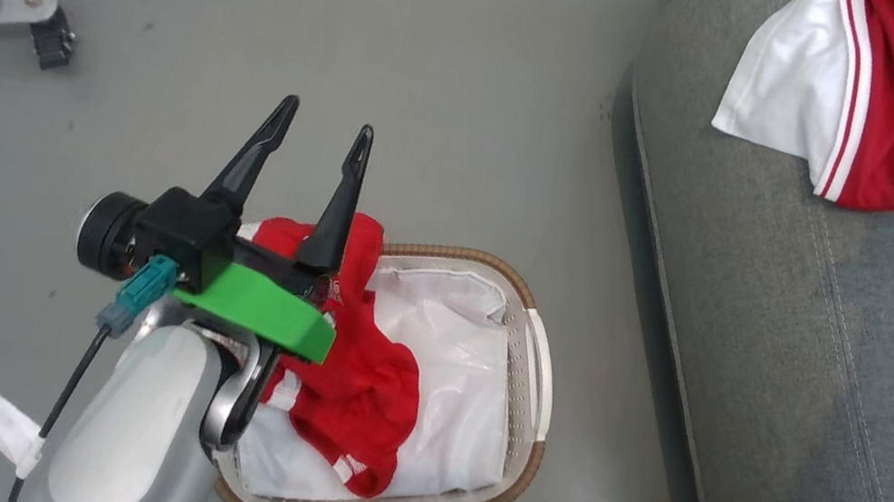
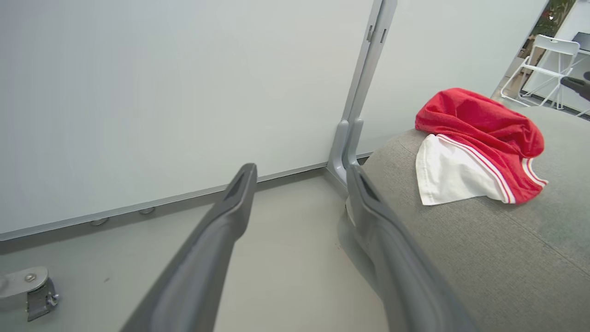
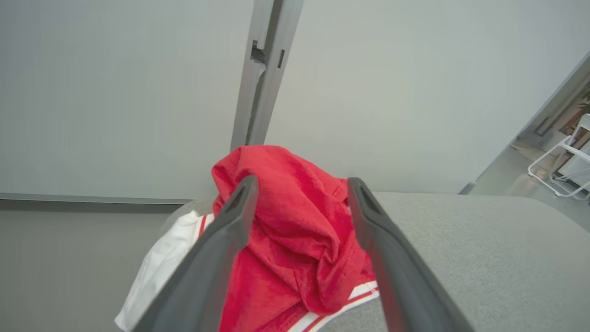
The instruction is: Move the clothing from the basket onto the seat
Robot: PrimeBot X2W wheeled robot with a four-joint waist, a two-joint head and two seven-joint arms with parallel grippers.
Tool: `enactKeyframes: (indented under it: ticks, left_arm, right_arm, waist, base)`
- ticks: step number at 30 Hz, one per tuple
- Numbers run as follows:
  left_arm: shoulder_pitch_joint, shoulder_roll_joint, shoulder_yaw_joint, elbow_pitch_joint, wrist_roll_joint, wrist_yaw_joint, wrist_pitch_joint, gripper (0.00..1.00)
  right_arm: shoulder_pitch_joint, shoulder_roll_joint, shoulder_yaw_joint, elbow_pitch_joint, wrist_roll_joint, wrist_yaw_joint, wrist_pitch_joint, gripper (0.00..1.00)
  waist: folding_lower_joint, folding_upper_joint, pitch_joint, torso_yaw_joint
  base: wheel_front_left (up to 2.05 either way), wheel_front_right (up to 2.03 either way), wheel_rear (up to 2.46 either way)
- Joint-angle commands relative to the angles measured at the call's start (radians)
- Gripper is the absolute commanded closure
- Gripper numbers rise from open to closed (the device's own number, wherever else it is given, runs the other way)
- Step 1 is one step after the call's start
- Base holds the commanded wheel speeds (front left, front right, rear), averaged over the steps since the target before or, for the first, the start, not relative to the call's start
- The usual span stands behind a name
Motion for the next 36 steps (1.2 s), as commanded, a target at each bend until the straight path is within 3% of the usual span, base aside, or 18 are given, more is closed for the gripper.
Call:
enactKeyframes:
  ticks: [1,11,21,29,36]
  left_arm:
    - [0.034,-0.003,0.02,0.007,-0.008,0.007,-0.001,0.0]
    - [0.149,-0.01,0.137,0.023,-0.003,0.015,-0.001,0.0]
    - [0.287,-0.009,0.217,0.004,-0.033,0.045,-0.001,0.0]
    - [0.381,-0.009,0.237,-0.018,-0.046,0.062,-0.001,0.0]
    - [0.442,-0.009,0.244,-0.031,-0.05,0.079,-0.001,0.0]
  right_arm:
    - [0.027,0.01,0.017,-0.018,0.016,-0.002,-0.002,0.0]
    - [0.131,0.126,0.128,-0.093,0.066,-0.002,-0.002,0.0]
    - [0.306,0.228,0.19,-0.136,0.115,-0.002,-0.002,0.0]
    - [0.468,0.237,0.244,-0.192,0.216,-0.002,-0.002,0.0]
    - [0.601,0.238,0.242,-0.275,0.222,-0.002,-0.002,0.0]
  waist:
    - [0.0001,0.0,-0.102,0.073]
    - [0.0001,0.0,-0.185,0.137]
    - [0.0001,0.0,-0.263,0.151]
    - [0.0001,0.0,-0.311,0.137]
    - [0.0001,0.0,-0.355,0.131]
  base:
    - [0.0,0.0,0.0]
    - [0.0,0.0,0.0]
    - [0.0,0.0,0.0]
    - [0.0,0.0,0.0]
    - [0.0,0.0,0.0]
